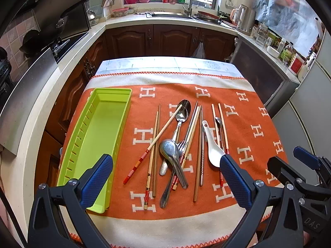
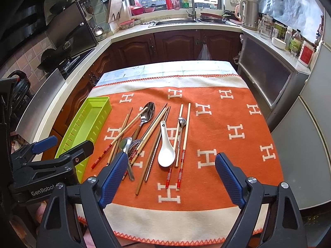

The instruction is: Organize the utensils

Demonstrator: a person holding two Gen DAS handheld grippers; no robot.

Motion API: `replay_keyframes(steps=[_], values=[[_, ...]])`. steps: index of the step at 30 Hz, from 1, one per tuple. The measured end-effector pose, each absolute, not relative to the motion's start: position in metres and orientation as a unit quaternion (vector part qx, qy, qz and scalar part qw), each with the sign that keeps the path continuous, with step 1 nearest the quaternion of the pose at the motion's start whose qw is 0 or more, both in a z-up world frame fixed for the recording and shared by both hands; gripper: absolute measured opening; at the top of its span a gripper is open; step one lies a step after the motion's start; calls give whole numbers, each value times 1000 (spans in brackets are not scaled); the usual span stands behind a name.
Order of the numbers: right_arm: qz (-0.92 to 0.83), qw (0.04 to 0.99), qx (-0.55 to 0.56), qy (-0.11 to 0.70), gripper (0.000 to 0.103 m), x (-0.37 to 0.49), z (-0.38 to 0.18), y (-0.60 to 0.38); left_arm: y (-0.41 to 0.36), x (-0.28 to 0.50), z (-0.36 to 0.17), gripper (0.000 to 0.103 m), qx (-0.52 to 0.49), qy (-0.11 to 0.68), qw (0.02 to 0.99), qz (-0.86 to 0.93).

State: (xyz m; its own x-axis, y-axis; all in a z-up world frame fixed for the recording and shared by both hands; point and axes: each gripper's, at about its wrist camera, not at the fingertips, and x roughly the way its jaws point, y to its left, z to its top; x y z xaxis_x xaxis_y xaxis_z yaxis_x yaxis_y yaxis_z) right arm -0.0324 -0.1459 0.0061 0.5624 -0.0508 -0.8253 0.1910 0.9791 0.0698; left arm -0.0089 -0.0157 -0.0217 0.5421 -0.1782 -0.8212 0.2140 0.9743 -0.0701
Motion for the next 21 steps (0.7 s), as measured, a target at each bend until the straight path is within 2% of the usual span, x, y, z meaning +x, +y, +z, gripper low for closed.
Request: replay_keyframes(steps=[10,14,19,21], values=[[-52,883,86,458,86,-19,9,-160,-14,13,-19,102,51,485,861,-142],[-39,878,99,466,77,0,7,-173,-12,38,-20,102,65,490,854,-164],[-42,866,114,486,66,34,-7,-197,-19,73,-29,89,102,485,843,-208],[-48,855,132,500,60,49,-17,-208,-22,88,-39,73,104,499,830,-226]])
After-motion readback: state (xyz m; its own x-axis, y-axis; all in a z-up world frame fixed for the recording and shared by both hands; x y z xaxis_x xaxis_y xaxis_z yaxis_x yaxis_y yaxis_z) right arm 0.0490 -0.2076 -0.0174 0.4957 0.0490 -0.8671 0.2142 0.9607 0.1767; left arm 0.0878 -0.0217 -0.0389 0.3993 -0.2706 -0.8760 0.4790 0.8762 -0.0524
